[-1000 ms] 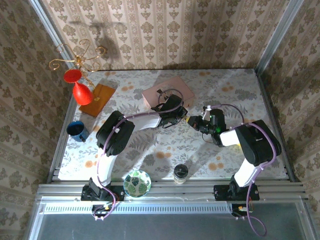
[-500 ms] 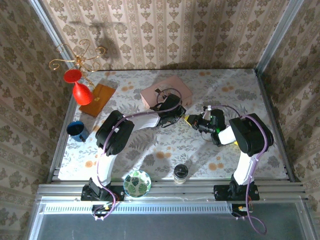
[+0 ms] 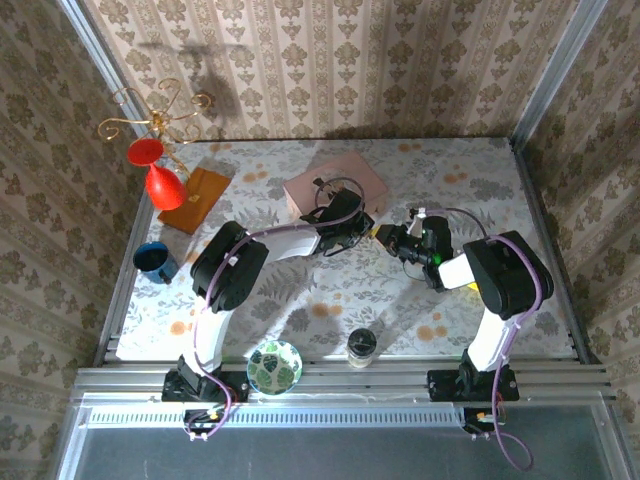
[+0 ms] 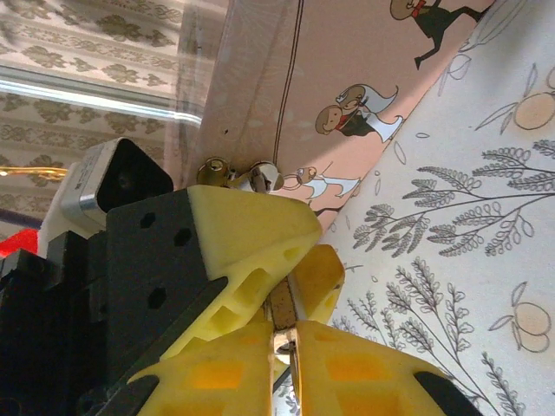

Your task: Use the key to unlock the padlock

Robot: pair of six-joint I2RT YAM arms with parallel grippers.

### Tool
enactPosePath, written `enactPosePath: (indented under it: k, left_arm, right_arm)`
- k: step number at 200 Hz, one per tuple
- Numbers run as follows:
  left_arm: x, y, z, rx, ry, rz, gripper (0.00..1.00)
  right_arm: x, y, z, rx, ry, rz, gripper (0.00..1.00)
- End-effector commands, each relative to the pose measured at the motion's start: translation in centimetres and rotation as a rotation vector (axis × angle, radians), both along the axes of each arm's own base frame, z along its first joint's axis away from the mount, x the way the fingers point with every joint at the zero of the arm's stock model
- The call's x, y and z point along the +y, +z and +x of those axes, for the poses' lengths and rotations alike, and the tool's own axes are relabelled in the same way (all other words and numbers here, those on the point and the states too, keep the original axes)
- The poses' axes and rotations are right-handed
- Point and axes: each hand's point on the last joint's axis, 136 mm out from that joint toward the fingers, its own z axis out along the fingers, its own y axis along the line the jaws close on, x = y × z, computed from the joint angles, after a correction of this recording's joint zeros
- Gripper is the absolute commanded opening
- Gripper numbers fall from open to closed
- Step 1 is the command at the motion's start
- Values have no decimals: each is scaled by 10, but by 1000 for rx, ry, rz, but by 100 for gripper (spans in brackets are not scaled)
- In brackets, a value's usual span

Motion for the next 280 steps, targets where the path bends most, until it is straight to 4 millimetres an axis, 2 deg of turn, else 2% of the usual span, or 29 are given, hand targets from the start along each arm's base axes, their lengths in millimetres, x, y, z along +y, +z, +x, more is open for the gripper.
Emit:
enactPosePath:
  k: [1,59,82,130,203,280]
  left_arm:
    - [-23,26,-21,19,-83,-111,0]
    - [-21,27,-19,15,-74,-112,0]
    - [-21,26,-18,14,-70,-111,0]
    - [-21,27,-17,10,-68,-114,0]
    - [-23,31,-14,1,-69,-120,0]
    - [-24,33,-12,-4,-71,-121,0]
  right_arm:
    - [-8,10,8,-49,-41,-62,16]
    - [-4,8,6,-43,-22,-65,16]
    - [-3,6,2,-44,-15,-65,22]
    - [1,6,-3,-46,-5,-58,17]
    - [3,0,-6,-18,-14,-47,17]
    - [0,2,-13,-24,-23,-44,17]
